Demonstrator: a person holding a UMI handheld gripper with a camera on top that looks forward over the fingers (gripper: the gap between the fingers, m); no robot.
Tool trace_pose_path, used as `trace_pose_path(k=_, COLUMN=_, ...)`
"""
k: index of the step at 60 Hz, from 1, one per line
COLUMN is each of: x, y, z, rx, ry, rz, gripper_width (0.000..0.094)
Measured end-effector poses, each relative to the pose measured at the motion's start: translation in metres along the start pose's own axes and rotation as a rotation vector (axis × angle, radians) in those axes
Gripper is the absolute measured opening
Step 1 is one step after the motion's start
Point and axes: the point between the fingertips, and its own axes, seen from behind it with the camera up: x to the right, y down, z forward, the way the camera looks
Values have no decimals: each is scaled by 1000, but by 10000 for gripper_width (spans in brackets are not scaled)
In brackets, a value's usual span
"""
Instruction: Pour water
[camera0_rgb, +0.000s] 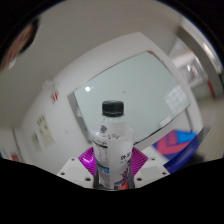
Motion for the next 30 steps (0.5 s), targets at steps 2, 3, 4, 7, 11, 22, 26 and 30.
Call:
trace_pose_path(k=2, x=21, y=0, z=-2, rx=-18, ry=47, rz=-108, gripper_width=386)
trace_pose_path(k=3, x=30, y=3, z=-1, rx=-30, ry=71, rz=-156, gripper_width=386)
trace_pose_path(k=4, x=40, y=5, z=-2, rx=-41, ry=95, rz=-199, gripper_width=384)
trace_pose_path(k=7, x=84, y=12, z=-15, rx=-80, ry=143, rz=-304, gripper_width=382)
trace_pose_path(k=11, x=115, y=43, z=-18, rx=-155, ry=216, rz=-420, gripper_width=384)
trace_pose_path(k=22, x=188, y=118, z=-35, rx=-331, ry=295, rz=-554, gripper_width=386)
trace_pose_path(k=26, x=213, y=139, z=-38, rx=-360, ry=302, rz=-547, gripper_width=384)
trace_pose_path(k=30, x=223, y=156, z=-42, rx=-376, ry=301, rz=-525, gripper_width=384)
